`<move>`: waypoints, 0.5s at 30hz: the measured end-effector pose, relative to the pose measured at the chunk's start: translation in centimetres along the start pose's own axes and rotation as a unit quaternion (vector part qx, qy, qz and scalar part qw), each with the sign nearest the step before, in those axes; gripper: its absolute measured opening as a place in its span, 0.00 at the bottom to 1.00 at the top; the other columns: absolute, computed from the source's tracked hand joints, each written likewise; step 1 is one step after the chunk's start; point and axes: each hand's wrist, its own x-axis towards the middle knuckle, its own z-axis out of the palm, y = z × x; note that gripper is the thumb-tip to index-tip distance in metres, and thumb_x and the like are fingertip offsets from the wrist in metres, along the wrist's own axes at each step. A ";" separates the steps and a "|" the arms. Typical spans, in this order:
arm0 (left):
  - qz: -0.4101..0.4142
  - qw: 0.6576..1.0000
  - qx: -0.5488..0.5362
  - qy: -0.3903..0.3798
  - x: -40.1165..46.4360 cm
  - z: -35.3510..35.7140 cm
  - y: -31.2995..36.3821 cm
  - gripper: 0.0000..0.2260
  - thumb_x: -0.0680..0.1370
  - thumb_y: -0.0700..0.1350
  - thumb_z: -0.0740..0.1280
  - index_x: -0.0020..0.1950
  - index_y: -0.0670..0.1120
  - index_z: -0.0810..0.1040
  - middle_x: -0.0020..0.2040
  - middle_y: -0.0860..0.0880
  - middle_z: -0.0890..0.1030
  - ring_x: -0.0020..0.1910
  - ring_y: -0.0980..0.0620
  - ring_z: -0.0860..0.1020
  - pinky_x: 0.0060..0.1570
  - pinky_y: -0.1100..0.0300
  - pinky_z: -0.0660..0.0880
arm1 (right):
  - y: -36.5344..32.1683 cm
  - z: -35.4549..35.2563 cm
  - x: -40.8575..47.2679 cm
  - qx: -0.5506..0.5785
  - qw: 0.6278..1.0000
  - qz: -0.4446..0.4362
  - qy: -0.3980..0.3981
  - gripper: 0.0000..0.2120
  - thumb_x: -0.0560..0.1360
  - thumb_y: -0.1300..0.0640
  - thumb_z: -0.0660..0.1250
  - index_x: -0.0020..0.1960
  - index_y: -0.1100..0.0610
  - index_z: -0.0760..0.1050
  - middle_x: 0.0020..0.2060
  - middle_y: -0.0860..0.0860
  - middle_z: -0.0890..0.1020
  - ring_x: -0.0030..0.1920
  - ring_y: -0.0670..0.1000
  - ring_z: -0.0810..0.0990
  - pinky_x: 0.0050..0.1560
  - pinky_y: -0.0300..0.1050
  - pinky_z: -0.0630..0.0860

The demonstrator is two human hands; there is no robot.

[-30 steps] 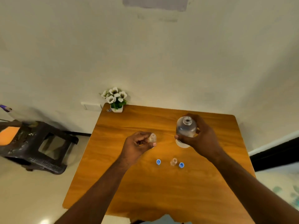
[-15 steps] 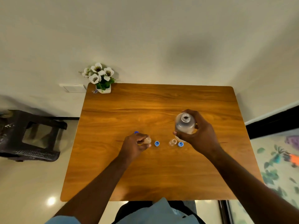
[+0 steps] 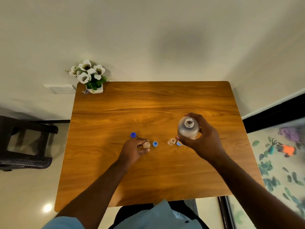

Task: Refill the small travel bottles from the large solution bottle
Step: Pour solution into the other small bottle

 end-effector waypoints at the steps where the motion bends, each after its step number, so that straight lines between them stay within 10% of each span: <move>1: 0.001 1.000 0.004 -0.002 0.0 0.1 -0.1 0.19 0.70 0.41 0.80 0.60 0.44 0.84 0.55 0.48 0.85 0.52 0.55 0.83 0.51 0.71 0.77 | 0.1 -0.1 -0.1 0.000 1.000 0.000 0.001 0.35 0.62 0.48 0.82 0.65 0.47 0.72 0.55 0.41 0.81 0.56 0.43 0.80 0.52 0.38 0.79; 15: -0.040 0.999 0.028 -0.001 -0.1 0.6 -0.6 0.21 0.70 0.44 0.80 0.62 0.48 0.82 0.56 0.52 0.84 0.52 0.57 0.82 0.55 0.61 0.80 | 1.0 -0.8 -0.5 0.000 1.000 -0.009 -0.008 0.36 0.62 0.46 0.81 0.67 0.49 0.71 0.57 0.41 0.80 0.57 0.42 0.80 0.52 0.34 0.78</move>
